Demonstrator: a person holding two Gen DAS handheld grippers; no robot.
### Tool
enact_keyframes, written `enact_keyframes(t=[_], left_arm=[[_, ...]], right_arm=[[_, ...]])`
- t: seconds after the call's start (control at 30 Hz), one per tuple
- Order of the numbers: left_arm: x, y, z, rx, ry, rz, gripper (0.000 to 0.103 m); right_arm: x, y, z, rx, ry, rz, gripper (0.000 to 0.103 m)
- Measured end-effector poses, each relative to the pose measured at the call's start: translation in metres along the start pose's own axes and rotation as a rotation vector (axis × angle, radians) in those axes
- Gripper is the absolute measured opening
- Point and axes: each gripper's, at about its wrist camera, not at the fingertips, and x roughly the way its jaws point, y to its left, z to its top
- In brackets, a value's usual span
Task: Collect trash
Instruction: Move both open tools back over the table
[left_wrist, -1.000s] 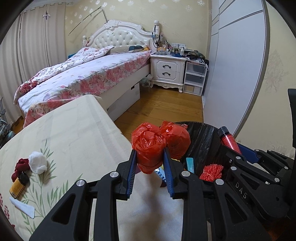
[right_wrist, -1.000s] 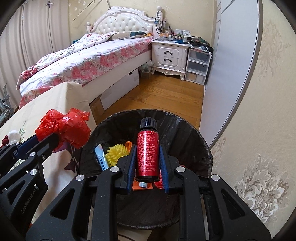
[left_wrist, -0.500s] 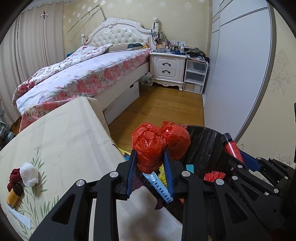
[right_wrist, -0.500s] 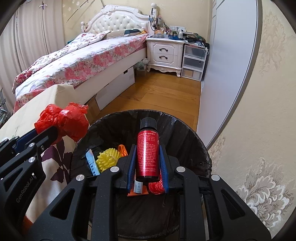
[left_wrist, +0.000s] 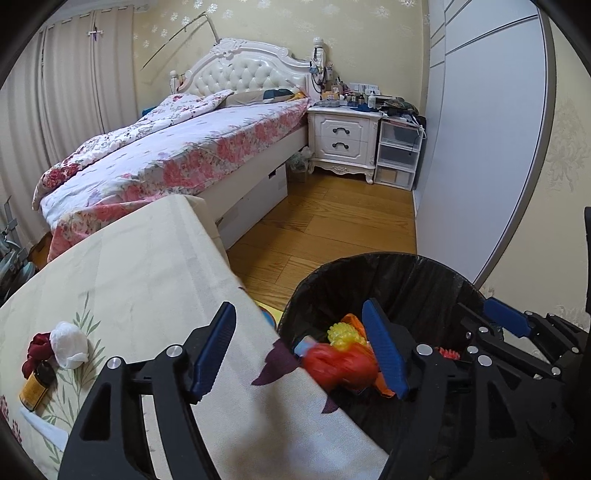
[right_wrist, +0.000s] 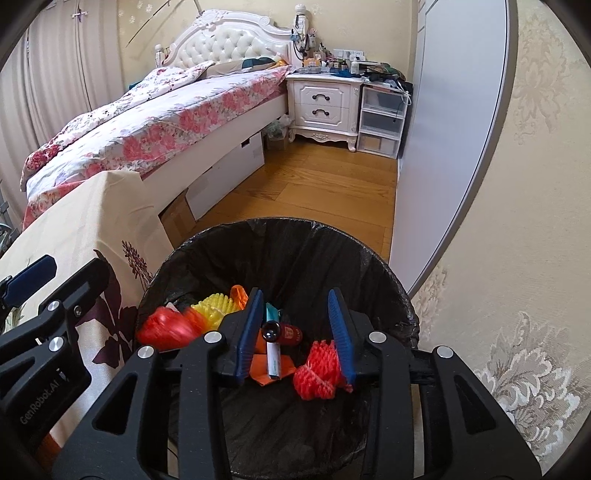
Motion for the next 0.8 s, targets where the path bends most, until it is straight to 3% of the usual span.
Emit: enact_keyframes(t=[0.23,0.8], left_arm=[[-0.014,0.022,-0.013,-0.049,0.013,0.039,0.07],[-0.049,0.088,-0.051,-0.169,0.053,0.186,0.07]], right_arm=[[-0.011,0.01,-0.001,-0.019,-0.012,0.022,0.05],[-0.041,0.091,-0.026,-0.171,0.002,0.175,0.052]])
